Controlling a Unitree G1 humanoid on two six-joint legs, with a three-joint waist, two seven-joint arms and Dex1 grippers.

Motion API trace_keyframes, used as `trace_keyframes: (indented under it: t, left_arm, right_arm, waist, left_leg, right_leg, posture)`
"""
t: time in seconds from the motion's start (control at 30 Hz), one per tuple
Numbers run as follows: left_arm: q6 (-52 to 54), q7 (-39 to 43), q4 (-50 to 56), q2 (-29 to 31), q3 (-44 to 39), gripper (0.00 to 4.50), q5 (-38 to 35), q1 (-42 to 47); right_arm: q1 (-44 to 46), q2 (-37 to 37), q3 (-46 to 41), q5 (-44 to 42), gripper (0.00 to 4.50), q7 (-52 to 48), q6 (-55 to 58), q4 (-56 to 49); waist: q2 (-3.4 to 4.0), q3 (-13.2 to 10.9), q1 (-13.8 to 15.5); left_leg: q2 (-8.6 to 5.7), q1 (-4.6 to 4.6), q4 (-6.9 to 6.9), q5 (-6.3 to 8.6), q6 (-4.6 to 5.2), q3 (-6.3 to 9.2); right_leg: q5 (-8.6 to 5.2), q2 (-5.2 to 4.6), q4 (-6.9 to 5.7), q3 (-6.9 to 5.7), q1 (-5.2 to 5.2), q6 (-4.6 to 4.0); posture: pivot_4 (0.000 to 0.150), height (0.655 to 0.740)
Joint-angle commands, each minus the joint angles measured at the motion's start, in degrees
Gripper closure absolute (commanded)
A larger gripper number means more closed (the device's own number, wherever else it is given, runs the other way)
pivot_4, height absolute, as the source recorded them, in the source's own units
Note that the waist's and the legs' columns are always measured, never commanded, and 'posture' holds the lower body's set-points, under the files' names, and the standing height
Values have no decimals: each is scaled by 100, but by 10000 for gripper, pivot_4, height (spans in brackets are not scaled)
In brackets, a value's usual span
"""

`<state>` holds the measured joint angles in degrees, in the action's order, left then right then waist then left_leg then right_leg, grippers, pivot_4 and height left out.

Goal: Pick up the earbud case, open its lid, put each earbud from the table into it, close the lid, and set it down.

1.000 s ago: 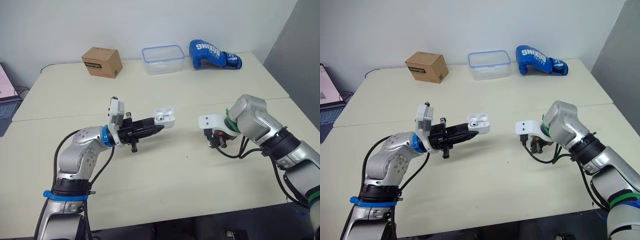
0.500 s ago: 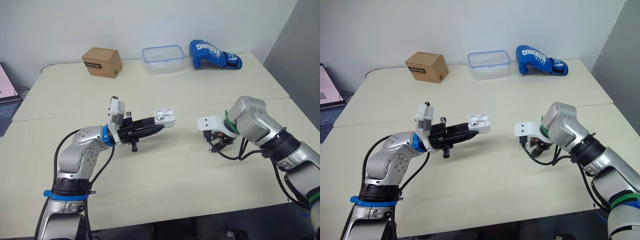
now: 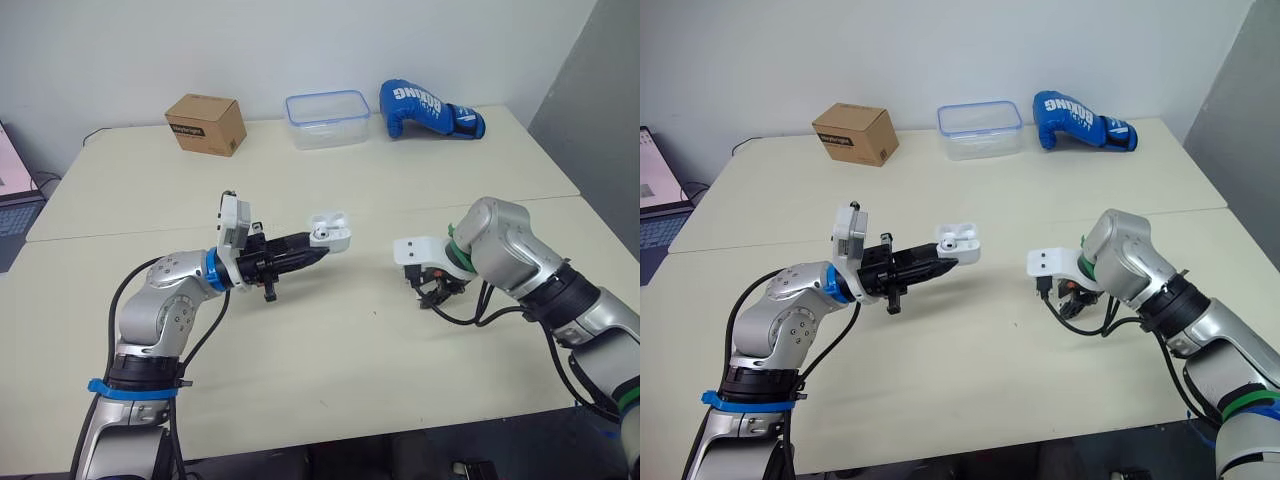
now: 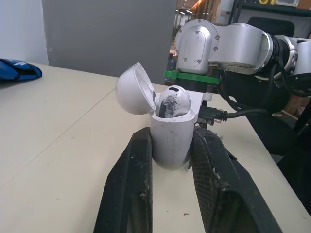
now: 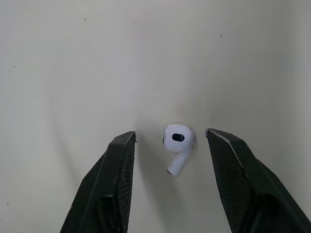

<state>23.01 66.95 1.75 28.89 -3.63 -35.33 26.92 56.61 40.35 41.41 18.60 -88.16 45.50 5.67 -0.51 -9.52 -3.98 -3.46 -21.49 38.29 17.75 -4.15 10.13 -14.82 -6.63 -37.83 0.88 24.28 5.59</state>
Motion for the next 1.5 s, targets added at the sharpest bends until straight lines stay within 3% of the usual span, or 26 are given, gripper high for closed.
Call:
trace_keyframes:
  t: [0.03,0.5,0.6,0.7,0.77,1.17,1.33,1.5]
  left_arm:
    - [-99,-3,151,2,-30,37438,-40,92]
    - [-90,-25,151,-1,-16,37438,-28,111]
    - [-85,-34,163,0,-19,37438,-30,104]
    - [-82,-42,166,0,-20,37438,-30,106]
    - [-82,-45,169,0,-20,37438,-30,104]
    - [-181,-65,111,-27,-9,37438,39,97]
    - [-281,-137,86,-76,-31,37438,76,54]
    - [-322,-179,-45,-110,-87,37438,53,105]
  right_arm:
    - [-13,17,-29,19,21274,39,29,-139]
    - [-52,35,6,72,21274,177,-34,7]
    - [-46,33,5,79,26974,184,-41,21]
    - [-36,34,9,84,37017,194,-47,44]
    - [-33,35,11,85,41222,191,-44,43]
    - [-61,71,-109,-38,41210,147,153,-194]
    - [-73,55,-1016,-607,41210,366,1025,-735]
    - [-673,-630,-3019,-1524,41210,1266,2635,-1875]
  waist:
    - [0,0,5]
    - [0,0,32]
    - [0,0,45]
    - [-1,0,67]
    - [-1,1,69]
    - [-1,1,70]
    - [-1,0,72]
    - [-1,1,91]
  left_leg:
    - [0,0,0,0,0,0]
    - [0,0,5,0,0,0]
    - [0,0,7,0,0,0]
    - [0,0,7,0,0,1]
    - [0,0,8,0,0,1]
    - [0,0,9,0,0,2]
    - [-1,-3,11,0,0,3]
    - [-1,-9,13,0,0,13]
  right_leg:
    - [0,0,0,0,0,0]
    - [0,0,-2,-1,-2,0]
    - [0,0,-3,-1,-3,0]
    - [0,0,-3,-1,-3,0]
    - [0,0,-2,-2,-4,0]
    - [0,0,-2,-3,-4,0]
    - [0,0,-2,-3,-3,0]
    - [0,0,-2,-10,-4,-1]
  posture:
    - [1500,7307]
    - [1500,7307]
    - [1500,7307]
    - [1500,7307]
    - [1500,7307]
    - [1500,7307]
    - [1500,7307]
    - [1500,7307]
